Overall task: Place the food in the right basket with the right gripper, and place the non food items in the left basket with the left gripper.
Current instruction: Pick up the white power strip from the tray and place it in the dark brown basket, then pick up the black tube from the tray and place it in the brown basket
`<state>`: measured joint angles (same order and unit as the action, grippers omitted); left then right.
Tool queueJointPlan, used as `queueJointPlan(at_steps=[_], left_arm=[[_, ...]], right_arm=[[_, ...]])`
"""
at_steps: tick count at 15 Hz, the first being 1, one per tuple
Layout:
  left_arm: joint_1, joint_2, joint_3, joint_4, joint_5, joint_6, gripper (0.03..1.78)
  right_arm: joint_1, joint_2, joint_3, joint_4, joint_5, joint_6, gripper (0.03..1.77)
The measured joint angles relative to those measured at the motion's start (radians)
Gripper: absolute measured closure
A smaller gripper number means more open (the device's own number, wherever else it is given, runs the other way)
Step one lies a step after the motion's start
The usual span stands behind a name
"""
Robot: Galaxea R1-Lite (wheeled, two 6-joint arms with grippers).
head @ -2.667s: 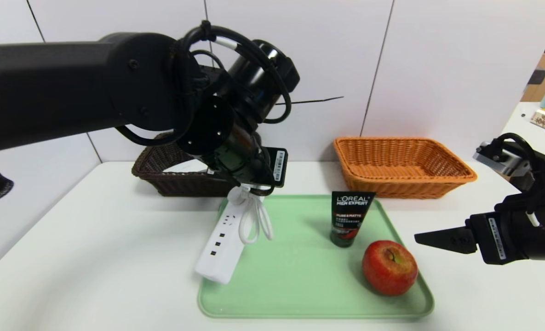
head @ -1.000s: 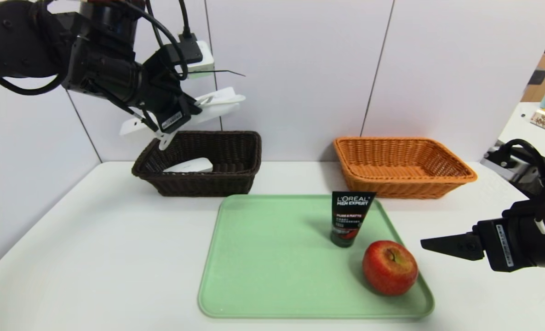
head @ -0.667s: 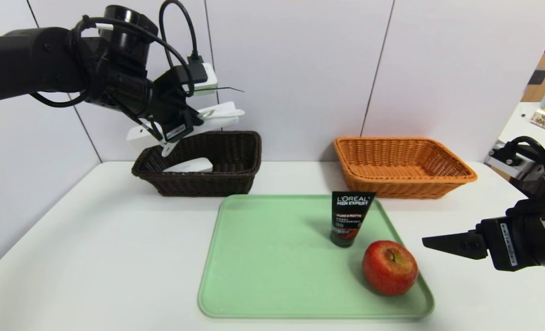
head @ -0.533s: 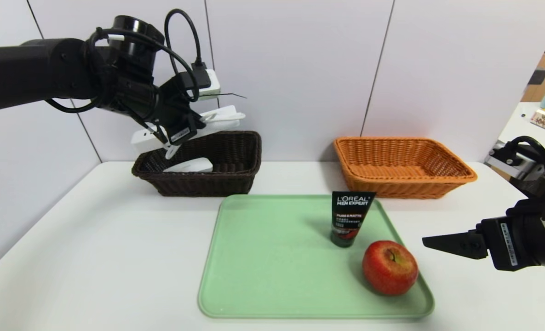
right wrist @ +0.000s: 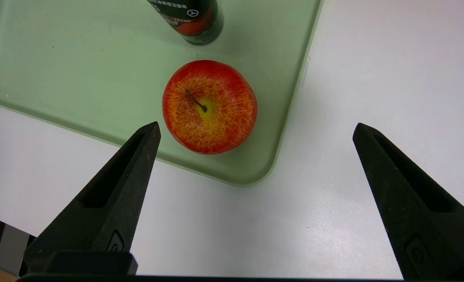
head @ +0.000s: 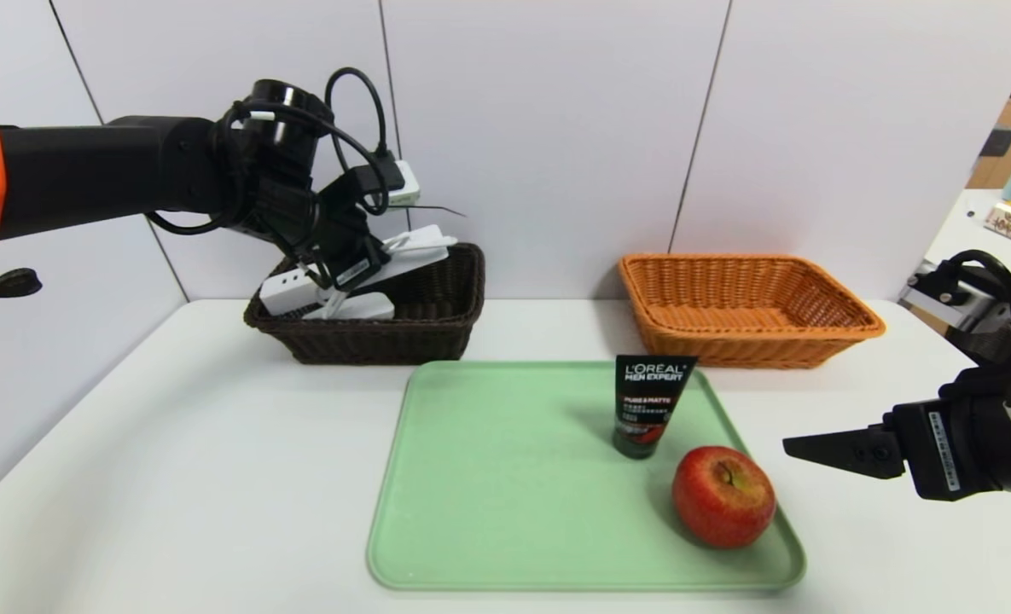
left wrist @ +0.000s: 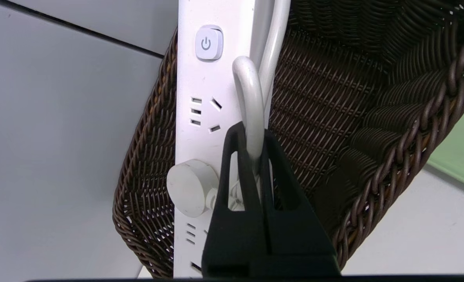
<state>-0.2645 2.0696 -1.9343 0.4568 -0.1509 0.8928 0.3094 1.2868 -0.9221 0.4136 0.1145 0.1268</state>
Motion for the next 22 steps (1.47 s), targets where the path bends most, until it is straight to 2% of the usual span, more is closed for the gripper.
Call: queueJointPlan(at_steps=[2,6,10,14,16,18,22], left_arm=[[0.001,0.006,0.0,-0.005,0.0,-0.005,1.73],[0.0,0.008,-0.002,-0.057,0.001,-0.038,1.08],[0.0,-0.018,-0.006,-0.088,0.006,-0.133,0.69],[-0.011,-0.088,-0.006,-0.091,0.017,-0.341,0.45],[-0.036,-0.123,-0.006,-0.077,0.092,-0.457,0.37],[-0.071,-0.152,-0.001,-0.012,0.154,-0.59,0.31],[-0.156,-0.207,0.003,0.081,0.164,-0.885,0.23]], right_arm=[[0.0,0.0,-0.001,0.0,0.0,0.0,0.1],[0.0,-0.001,-0.003,0.0,-0.002,0.0,0.1],[0.0,-0.004,-0.003,0.0,0.0,0.0,0.1],[0.0,-0.008,-0.003,0.0,0.0,0.0,0.1],[0.0,-0.01,-0.008,0.0,0.0,0.0,0.1],[0.0,-0.01,-0.011,0.0,0.0,0.0,0.1],[-0.006,-0.015,-0.019,0.0,-0.004,0.0,0.1]])
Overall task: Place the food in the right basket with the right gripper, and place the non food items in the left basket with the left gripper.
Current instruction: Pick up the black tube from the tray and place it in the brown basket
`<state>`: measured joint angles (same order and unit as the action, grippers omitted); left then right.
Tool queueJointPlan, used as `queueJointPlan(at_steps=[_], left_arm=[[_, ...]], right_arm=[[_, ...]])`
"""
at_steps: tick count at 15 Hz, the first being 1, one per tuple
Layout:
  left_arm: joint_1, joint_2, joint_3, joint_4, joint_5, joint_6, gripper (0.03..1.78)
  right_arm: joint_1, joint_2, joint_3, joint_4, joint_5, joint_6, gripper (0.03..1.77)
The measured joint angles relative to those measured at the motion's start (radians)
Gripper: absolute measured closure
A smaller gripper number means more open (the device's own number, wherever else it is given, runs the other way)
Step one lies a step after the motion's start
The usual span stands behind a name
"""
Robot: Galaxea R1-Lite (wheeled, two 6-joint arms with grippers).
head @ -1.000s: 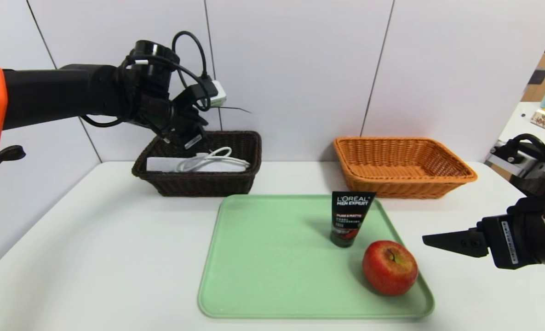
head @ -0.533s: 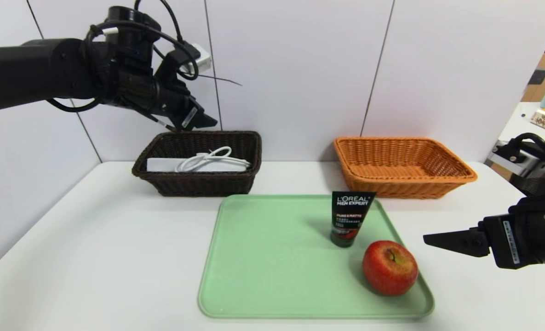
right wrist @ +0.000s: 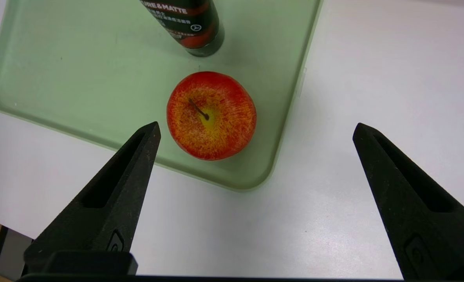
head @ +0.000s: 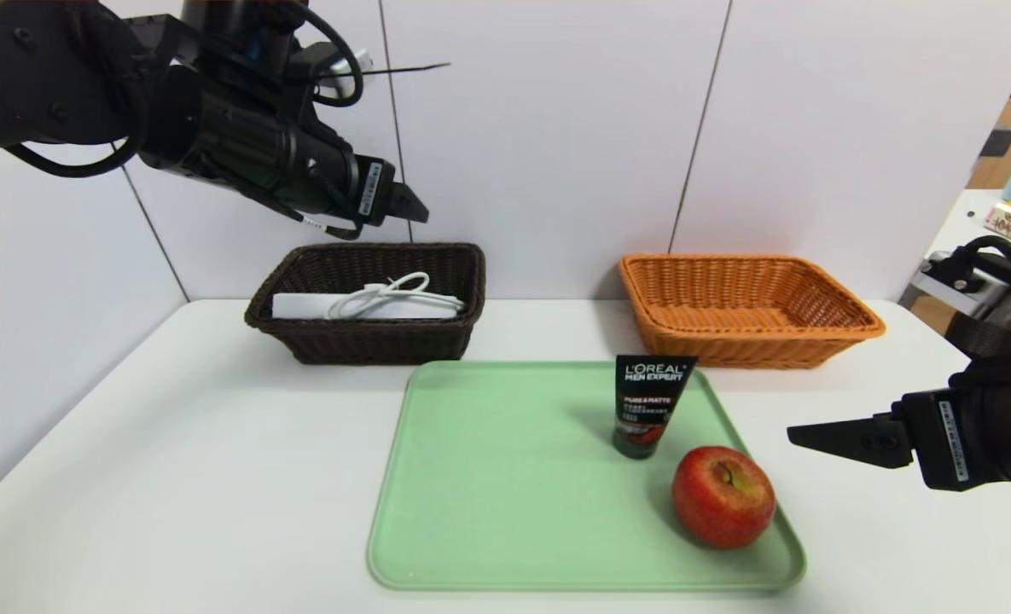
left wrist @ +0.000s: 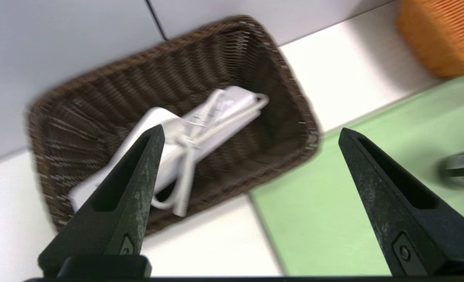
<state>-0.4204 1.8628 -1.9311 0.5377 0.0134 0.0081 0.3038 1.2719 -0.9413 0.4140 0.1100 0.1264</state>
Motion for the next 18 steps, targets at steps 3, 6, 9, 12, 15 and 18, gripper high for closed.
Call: queueJointPlan(at_steps=[3,6,9,12,15,18], left_arm=[[-0.098,-0.036,0.044,0.019,-0.003,-0.13,0.19],[-0.191,-0.055,0.145,0.01,-0.046,-0.121,0.16],[-0.219,-0.063,0.24,-0.052,-0.239,-0.057,0.15],[-0.225,-0.062,0.4,-0.234,-0.36,0.071,0.14],[-0.226,-0.029,0.587,-0.564,-0.48,0.167,0.14],[-0.249,0.051,0.66,-0.799,-0.539,0.194,0.12]], right_arm=[[-0.014,-0.016,-0.011,0.001,0.003,0.001,0.1],[-0.023,-0.044,-0.01,0.008,0.002,0.001,0.1],[-0.038,-0.076,-0.008,0.014,-0.002,0.0,0.1],[-0.06,-0.097,-0.008,0.021,-0.004,-0.001,0.1],[-0.079,-0.11,-0.003,0.023,-0.005,0.0,0.1],[-0.089,-0.113,-0.001,0.022,-0.005,0.0,0.1]])
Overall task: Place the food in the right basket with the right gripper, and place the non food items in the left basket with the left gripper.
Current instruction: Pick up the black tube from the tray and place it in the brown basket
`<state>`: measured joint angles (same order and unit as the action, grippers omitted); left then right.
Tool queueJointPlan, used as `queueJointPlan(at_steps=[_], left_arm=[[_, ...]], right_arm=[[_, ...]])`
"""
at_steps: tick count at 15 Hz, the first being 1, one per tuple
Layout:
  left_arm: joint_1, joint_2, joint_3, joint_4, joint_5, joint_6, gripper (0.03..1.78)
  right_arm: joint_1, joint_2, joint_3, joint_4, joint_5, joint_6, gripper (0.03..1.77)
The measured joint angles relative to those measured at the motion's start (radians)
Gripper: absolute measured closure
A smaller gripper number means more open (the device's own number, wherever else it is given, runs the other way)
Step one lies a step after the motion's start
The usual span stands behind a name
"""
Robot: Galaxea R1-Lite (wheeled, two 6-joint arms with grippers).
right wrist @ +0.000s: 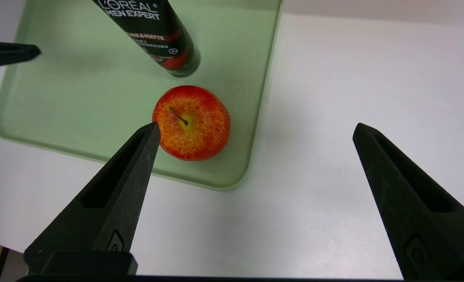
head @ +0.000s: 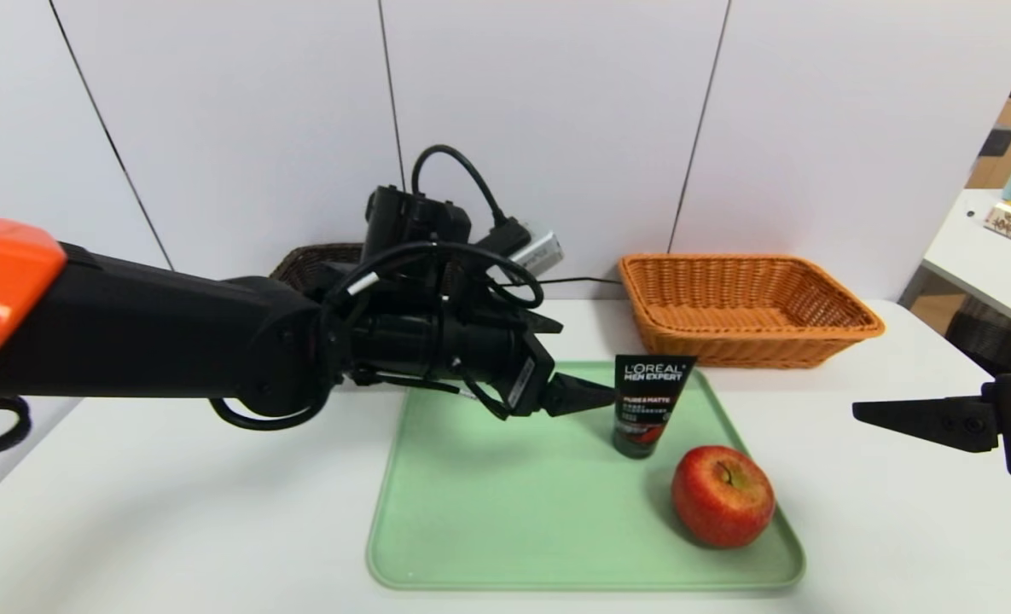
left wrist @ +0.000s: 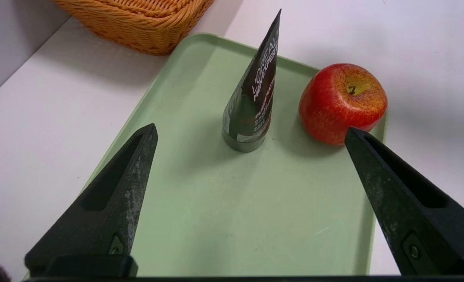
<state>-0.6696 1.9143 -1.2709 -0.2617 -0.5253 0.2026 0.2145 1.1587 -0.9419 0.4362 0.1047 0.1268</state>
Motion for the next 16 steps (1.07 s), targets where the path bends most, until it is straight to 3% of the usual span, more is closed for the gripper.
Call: queueJointPlan(at_steps=[5,9,16], left_arm=[[-0.021,0.13,0.006,-0.15,-0.008,0.044,0.12],[-0.025,0.195,-0.008,-0.154,-0.042,0.046,0.12],[-0.069,0.286,-0.117,-0.154,-0.044,0.011,0.12]], right_arm=[[-0.001,0.0,0.0,0.0,0.0,0.0,0.1],[-0.001,0.004,0.002,0.0,0.0,0.0,0.1],[-0.006,0.004,0.019,-0.001,0.0,0.001,0.1]])
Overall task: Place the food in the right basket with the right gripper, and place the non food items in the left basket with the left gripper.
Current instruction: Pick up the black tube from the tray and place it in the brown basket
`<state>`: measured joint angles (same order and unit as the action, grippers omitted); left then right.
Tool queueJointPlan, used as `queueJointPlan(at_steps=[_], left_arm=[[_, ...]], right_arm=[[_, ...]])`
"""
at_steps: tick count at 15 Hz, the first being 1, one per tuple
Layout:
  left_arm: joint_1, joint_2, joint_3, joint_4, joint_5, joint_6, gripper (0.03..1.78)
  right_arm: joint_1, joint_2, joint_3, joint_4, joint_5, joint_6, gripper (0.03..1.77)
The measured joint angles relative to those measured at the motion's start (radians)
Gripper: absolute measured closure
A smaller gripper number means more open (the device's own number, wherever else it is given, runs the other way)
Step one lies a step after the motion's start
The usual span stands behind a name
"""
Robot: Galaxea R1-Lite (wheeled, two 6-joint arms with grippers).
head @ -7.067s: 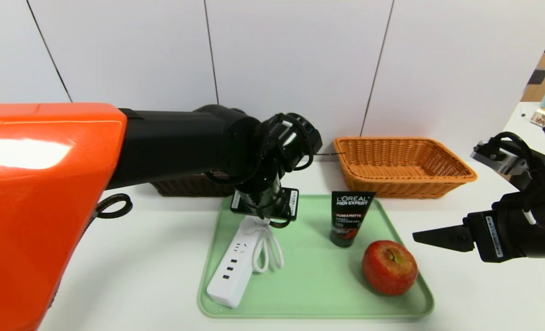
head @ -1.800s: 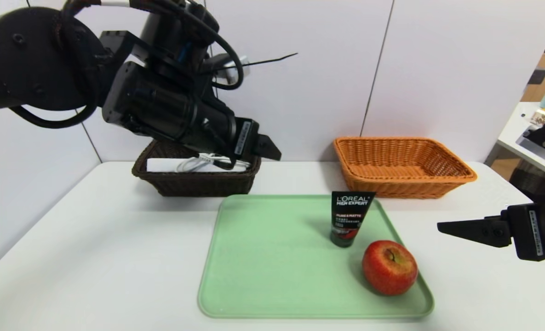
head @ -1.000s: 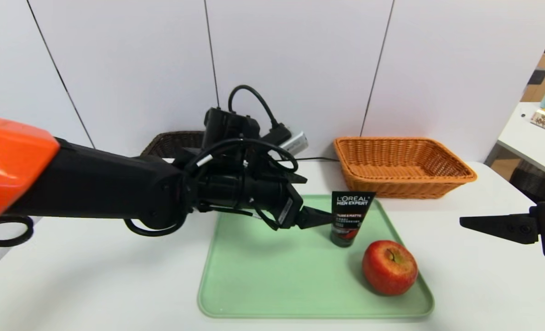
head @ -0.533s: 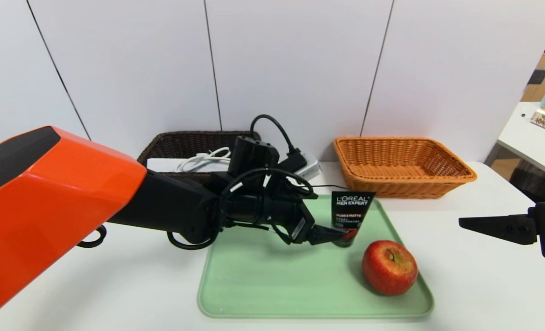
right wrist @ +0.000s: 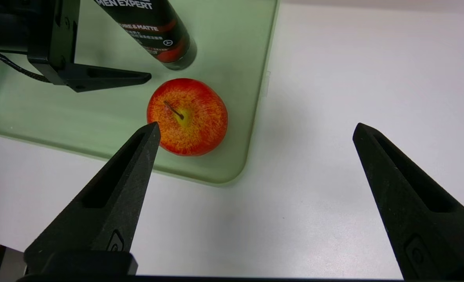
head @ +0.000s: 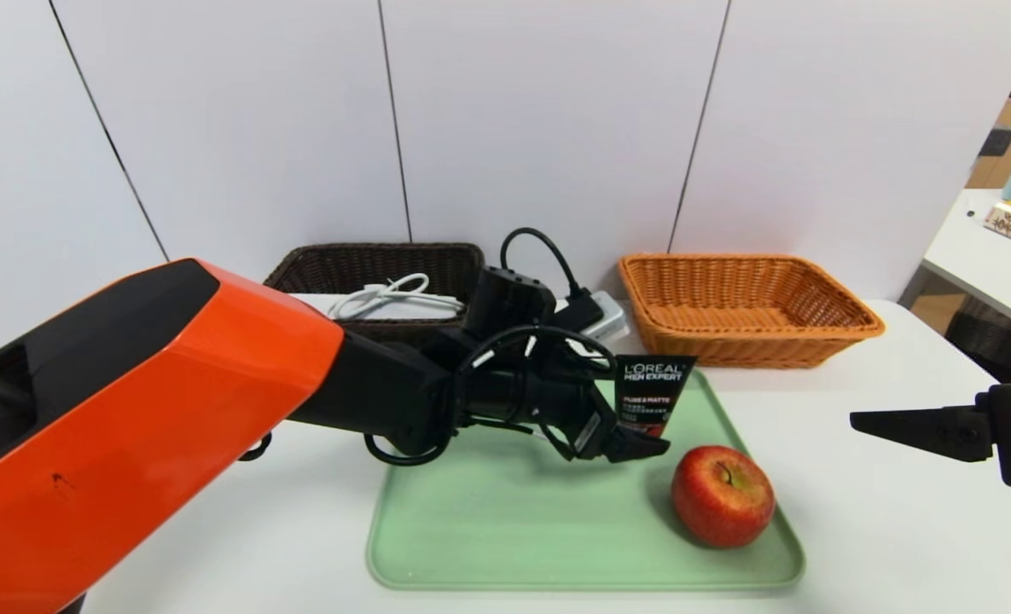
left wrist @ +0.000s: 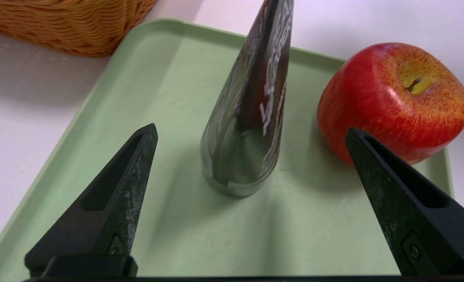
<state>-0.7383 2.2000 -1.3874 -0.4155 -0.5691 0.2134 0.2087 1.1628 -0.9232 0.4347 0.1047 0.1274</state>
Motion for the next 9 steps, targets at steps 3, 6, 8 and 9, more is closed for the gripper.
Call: queueJointPlan(at_steps=[3,6,8,9], left_arm=[[-0.01,0.03,-0.035,0.0,0.001,-0.016,0.12],[-0.017,0.055,-0.074,0.0,0.001,-0.02,0.12],[-0.017,0.071,-0.105,0.0,0.003,-0.038,0.12],[-0.017,0.077,-0.117,0.0,0.003,-0.04,0.12]], right_arm=[[-0.001,0.0,0.007,0.0,-0.001,0.0,0.1],[0.0,-0.001,0.011,0.0,-0.002,0.001,0.1],[-0.001,-0.003,0.012,0.0,-0.003,0.001,0.1],[-0.002,-0.003,0.012,0.0,-0.004,0.001,0.1]])
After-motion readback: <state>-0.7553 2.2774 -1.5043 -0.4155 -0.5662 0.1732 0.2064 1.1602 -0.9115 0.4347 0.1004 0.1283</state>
